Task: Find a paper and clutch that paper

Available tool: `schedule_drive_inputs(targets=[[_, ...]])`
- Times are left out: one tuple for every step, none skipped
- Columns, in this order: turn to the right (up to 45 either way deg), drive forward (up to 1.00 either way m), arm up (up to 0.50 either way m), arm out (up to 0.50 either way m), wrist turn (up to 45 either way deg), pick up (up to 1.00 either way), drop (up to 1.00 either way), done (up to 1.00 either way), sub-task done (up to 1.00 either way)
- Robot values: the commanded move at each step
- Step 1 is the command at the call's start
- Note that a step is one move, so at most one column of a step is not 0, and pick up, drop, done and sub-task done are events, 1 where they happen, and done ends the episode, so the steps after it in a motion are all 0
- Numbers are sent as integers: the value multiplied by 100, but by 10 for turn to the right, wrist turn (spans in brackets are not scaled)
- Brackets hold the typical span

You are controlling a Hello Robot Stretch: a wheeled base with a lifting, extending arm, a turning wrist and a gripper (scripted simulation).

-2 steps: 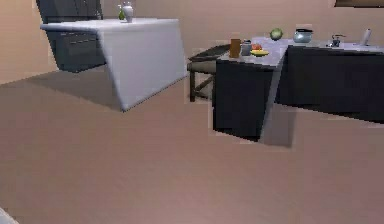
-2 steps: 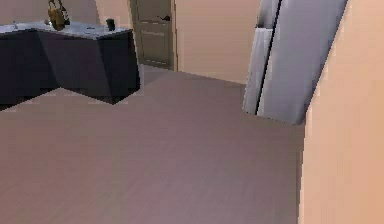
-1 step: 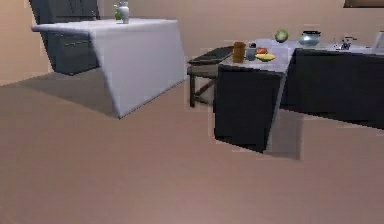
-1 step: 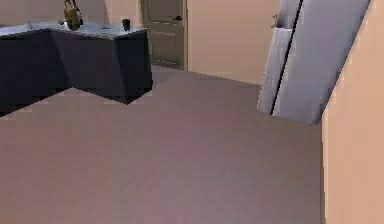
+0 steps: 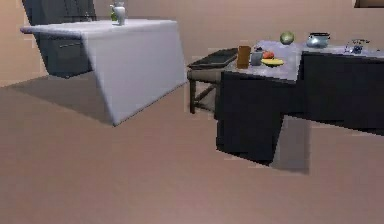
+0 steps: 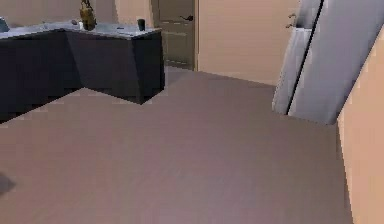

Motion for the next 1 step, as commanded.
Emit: schedule_drive_inputs(targets=[[450,0,0,0,0,0,0,0,0]])
